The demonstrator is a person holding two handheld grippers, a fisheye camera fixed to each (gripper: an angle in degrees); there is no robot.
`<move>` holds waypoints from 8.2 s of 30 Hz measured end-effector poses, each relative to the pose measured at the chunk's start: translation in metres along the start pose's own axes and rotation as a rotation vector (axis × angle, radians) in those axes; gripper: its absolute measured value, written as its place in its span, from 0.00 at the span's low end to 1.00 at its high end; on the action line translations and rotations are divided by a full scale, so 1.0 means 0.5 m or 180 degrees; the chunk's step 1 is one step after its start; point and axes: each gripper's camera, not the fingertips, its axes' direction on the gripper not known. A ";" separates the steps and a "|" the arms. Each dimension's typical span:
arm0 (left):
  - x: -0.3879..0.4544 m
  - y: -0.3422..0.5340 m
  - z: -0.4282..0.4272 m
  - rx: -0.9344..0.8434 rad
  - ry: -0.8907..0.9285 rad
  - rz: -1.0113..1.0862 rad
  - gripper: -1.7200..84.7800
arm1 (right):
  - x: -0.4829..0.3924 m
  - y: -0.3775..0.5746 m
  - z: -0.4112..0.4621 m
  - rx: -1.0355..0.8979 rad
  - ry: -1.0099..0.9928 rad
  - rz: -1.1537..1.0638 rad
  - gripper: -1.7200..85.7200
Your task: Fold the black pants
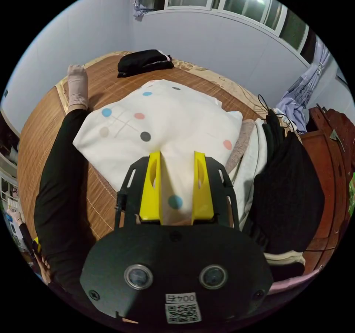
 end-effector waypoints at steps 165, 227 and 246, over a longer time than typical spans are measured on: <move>0.022 -0.321 -0.222 0.0366 -0.3305 0.0903 0.15 | -1.189 0.699 0.877 0.0005 -0.2948 -0.2602 0.08; 0.532 -0.158 -0.441 0.1217 -0.2860 0.1885 0.04 | -1.000 0.411 0.470 0.0747 -0.3252 -0.1784 0.03; 0.435 -0.234 -0.407 -0.0013 -0.2255 0.0768 0.04 | -1.132 0.254 0.545 -0.1070 -0.3195 -0.1866 0.05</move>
